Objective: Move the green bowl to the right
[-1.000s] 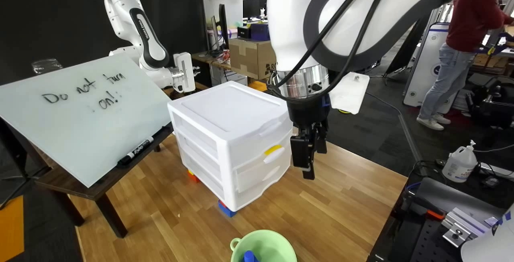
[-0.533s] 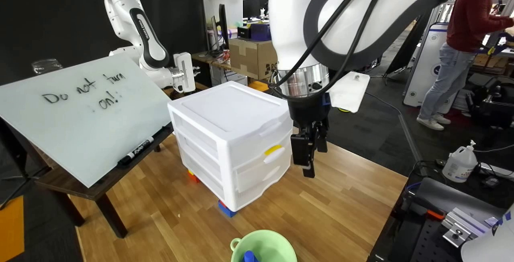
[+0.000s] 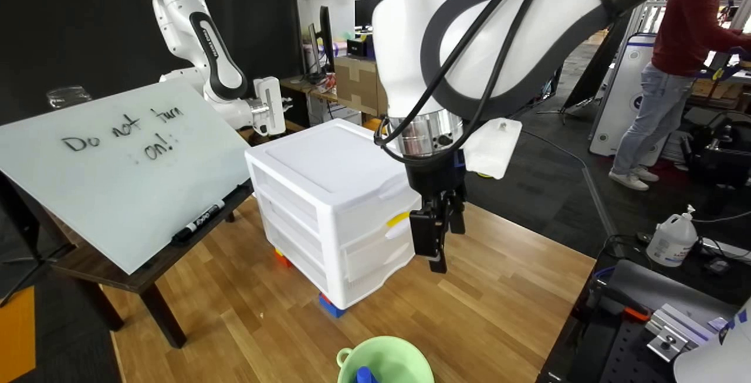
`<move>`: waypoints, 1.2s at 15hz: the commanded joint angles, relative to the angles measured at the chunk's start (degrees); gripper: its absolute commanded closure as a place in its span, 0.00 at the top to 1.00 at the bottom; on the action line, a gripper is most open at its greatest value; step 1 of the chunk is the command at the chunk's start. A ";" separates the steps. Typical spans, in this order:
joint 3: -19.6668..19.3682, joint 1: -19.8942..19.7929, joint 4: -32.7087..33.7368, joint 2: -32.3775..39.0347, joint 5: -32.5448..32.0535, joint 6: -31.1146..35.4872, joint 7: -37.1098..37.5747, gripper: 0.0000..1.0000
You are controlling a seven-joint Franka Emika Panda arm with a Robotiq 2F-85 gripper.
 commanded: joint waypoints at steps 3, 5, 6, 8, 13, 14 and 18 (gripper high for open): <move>0.85 1.36 5.22 7.93 -0.51 -1.08 -5.44 1.00; 1.32 1.96 6.76 10.49 -1.04 -1.63 -7.17 1.00; 1.51 2.30 7.51 11.68 -1.23 -1.85 -8.03 1.00; 1.84 2.82 8.76 13.43 -1.82 -2.12 -9.20 1.00; 1.99 3.00 8.31 13.80 -1.19 -0.46 -9.14 1.00; 1.99 2.99 8.36 13.82 -1.20 -0.50 -9.22 1.00; 1.99 3.00 8.41 13.82 -1.21 -0.56 -9.27 1.00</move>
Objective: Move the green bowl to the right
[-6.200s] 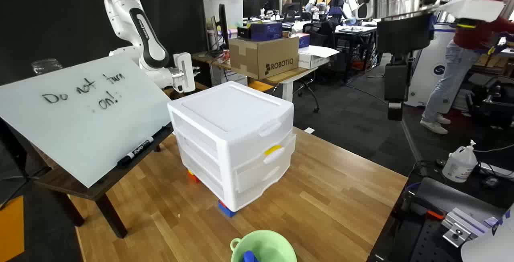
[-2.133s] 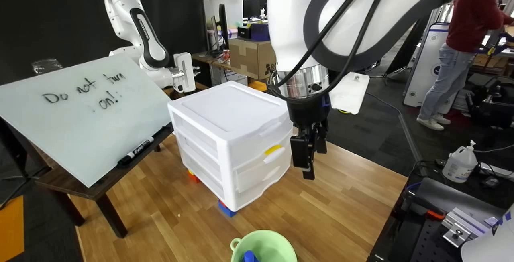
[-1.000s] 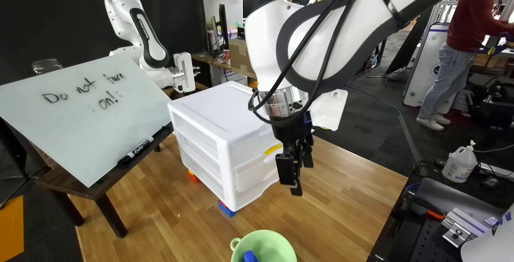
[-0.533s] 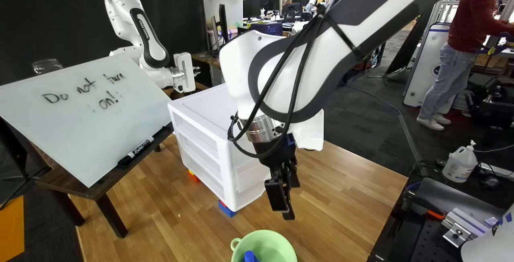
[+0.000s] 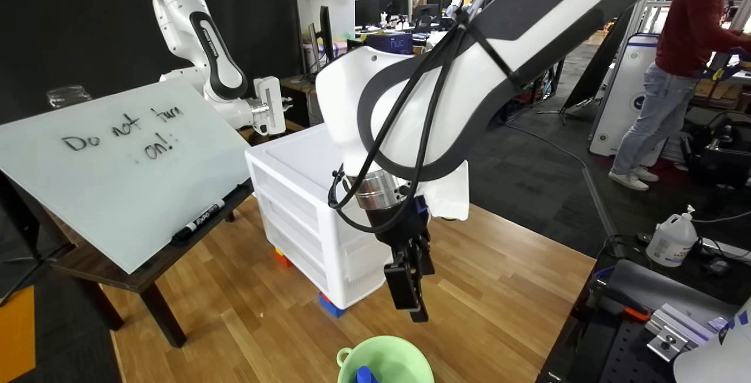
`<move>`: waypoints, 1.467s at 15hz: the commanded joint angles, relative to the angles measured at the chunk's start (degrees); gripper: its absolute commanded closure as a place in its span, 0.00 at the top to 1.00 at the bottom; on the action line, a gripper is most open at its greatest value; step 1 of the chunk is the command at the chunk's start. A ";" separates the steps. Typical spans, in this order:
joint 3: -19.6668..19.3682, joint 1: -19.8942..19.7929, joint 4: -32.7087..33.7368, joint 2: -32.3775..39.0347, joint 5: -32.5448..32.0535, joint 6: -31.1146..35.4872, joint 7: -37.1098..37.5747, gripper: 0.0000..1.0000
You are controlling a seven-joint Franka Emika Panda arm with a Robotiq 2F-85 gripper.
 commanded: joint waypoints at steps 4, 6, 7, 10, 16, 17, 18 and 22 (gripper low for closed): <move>0.15 -0.13 0.16 0.04 -0.02 -0.21 0.03 1.00; 0.15 -0.13 0.16 0.04 -0.02 -0.21 0.03 1.00; 0.15 0.07 -0.17 -0.59 -0.71 0.19 0.84 1.00; 0.04 0.62 -1.44 -2.20 -2.96 2.00 4.01 1.00; 0.89 2.12 -9.18 -6.04 -3.21 13.16 15.18 1.00; 1.34 2.56 -10.86 -6.24 -2.69 16.17 16.81 1.00; 1.78 3.04 -12.41 -6.34 -2.47 19.07 18.36 1.00; 2.77 4.95 -17.43 -5.24 -4.31 29.56 27.30 1.00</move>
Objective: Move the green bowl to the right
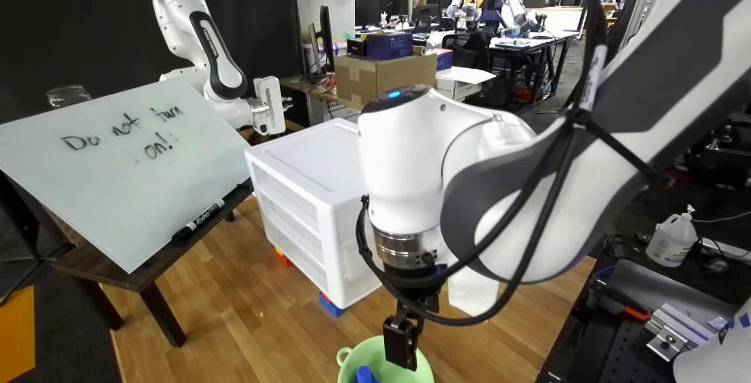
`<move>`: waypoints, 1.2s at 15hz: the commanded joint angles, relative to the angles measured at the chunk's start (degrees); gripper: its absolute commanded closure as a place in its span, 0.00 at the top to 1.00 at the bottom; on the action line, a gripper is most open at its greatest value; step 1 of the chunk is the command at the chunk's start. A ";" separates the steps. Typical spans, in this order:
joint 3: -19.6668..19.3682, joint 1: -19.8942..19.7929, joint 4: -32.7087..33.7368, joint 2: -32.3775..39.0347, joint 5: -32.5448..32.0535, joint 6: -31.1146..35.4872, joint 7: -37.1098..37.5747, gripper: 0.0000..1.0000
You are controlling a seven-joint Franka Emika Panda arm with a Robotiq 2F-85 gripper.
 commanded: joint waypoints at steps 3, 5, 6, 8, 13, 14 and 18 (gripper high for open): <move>-0.48 0.90 -5.65 -0.10 -4.30 10.54 12.36 1.00; -0.19 0.68 -5.00 0.14 -3.64 8.60 10.96 1.00; -0.27 0.68 -5.18 0.16 -3.91 8.79 11.55 1.00; -0.25 0.69 -5.16 0.16 -3.88 8.78 11.54 1.00; -0.48 0.62 -5.16 -0.03 -4.34 8.82 12.22 1.00; -0.77 0.49 -5.25 -0.29 -4.72 8.46 12.89 1.00; -1.87 0.00 -5.78 -0.49 -4.75 8.30 13.35 1.00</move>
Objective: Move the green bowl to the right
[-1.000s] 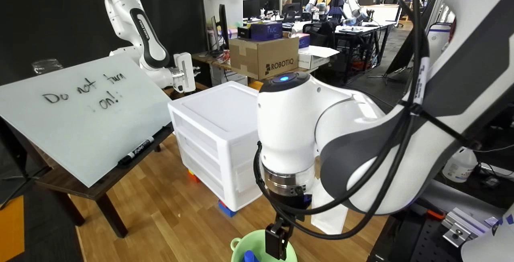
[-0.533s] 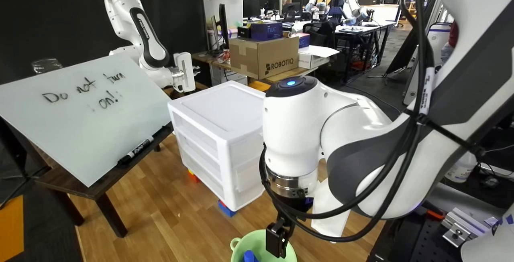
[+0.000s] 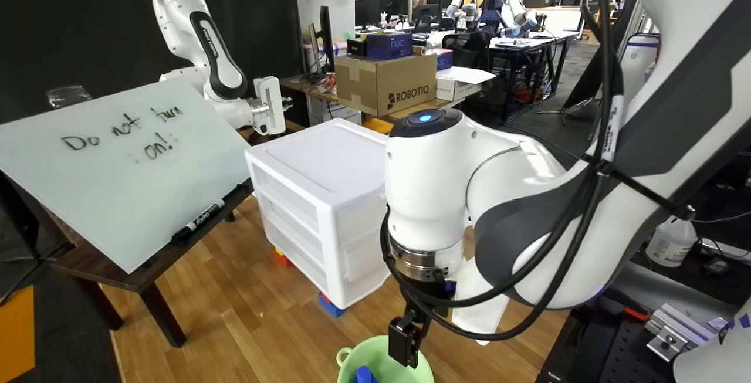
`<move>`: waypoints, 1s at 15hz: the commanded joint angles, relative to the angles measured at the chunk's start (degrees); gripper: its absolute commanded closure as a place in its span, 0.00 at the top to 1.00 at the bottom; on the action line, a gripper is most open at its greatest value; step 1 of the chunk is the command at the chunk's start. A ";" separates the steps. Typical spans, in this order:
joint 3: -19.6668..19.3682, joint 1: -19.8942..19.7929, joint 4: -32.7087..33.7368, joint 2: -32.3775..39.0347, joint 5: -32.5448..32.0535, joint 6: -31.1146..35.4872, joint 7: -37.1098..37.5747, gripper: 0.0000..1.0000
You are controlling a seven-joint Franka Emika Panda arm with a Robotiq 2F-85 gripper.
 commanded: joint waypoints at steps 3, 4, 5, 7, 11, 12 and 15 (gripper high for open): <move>-0.95 -0.84 -0.68 0.09 0.12 -0.50 0.25 1.00; -1.03 -0.90 -0.53 0.57 0.19 -0.64 0.02 1.00; -1.12 -0.93 -0.35 1.12 0.21 -0.75 -0.19 1.00; -1.26 -0.94 0.32 2.82 0.53 -0.83 -0.99 1.00; -1.78 -0.97 2.26 6.43 0.83 -1.57 -2.85 1.00; -2.04 -0.90 3.13 7.35 0.60 -1.91 -3.12 1.00; -2.61 -0.85 5.85 10.13 0.92 -1.91 -4.67 1.00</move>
